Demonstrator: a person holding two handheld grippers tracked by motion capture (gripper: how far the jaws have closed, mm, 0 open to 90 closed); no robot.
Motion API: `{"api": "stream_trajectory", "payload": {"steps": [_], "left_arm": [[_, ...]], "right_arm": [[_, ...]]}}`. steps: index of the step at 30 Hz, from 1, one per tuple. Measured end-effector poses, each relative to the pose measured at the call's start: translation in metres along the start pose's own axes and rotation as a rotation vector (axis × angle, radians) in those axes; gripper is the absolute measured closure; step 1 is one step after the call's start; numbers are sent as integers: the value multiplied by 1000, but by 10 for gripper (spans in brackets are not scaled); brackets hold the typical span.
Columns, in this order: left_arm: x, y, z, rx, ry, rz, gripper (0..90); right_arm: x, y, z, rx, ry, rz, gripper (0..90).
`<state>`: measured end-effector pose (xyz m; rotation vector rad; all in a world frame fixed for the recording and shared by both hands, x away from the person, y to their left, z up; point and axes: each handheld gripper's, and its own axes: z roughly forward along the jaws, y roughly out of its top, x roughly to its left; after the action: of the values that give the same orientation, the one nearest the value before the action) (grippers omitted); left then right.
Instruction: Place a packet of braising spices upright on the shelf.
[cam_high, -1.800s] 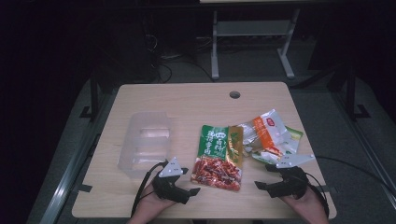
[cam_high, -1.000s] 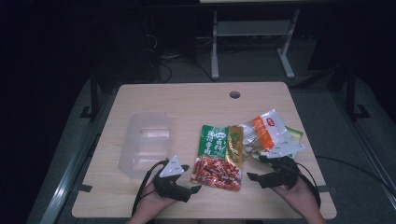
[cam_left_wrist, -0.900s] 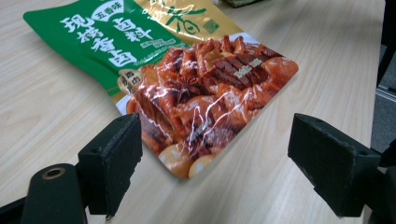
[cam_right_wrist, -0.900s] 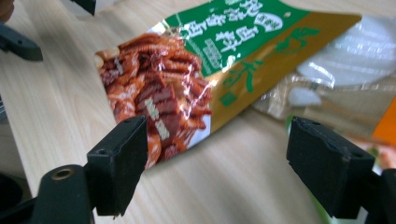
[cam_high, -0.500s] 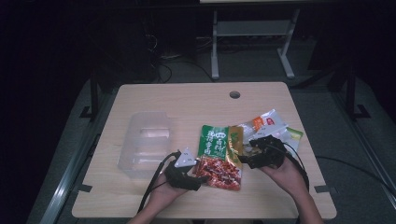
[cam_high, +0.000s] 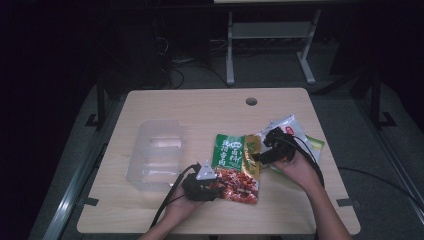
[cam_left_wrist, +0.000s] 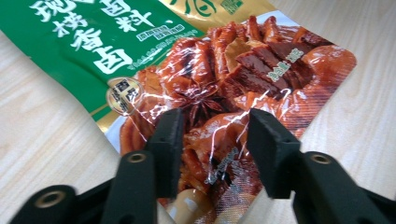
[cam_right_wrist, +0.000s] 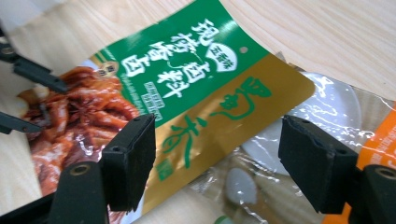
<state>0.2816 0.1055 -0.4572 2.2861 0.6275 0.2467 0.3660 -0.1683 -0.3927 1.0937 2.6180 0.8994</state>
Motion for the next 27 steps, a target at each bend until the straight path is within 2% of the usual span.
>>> {"api": "stream_trajectory", "payload": {"steps": [4, 7, 10, 15, 27], "left_arm": [[1, 0, 0, 4, 2, -11, 628], [0, 0, 2, 6, 0, -14, 627], [0, -1, 3, 5, -2, -19, 625], [0, -2, 4, 9, -3, -21, 623], [1, -2, 6, 2, -6, -27, 620]], "right_arm": [[-7, 7, 9, 19, -19, 6, 287], [-12, 9, 17, 36, -22, 43, 292], [-19, 8, 23, 52, -38, 60, 301], [-27, 7, 28, 68, -33, 93, 316], [-27, 9, 36, 87, -31, 102, 399]]}}
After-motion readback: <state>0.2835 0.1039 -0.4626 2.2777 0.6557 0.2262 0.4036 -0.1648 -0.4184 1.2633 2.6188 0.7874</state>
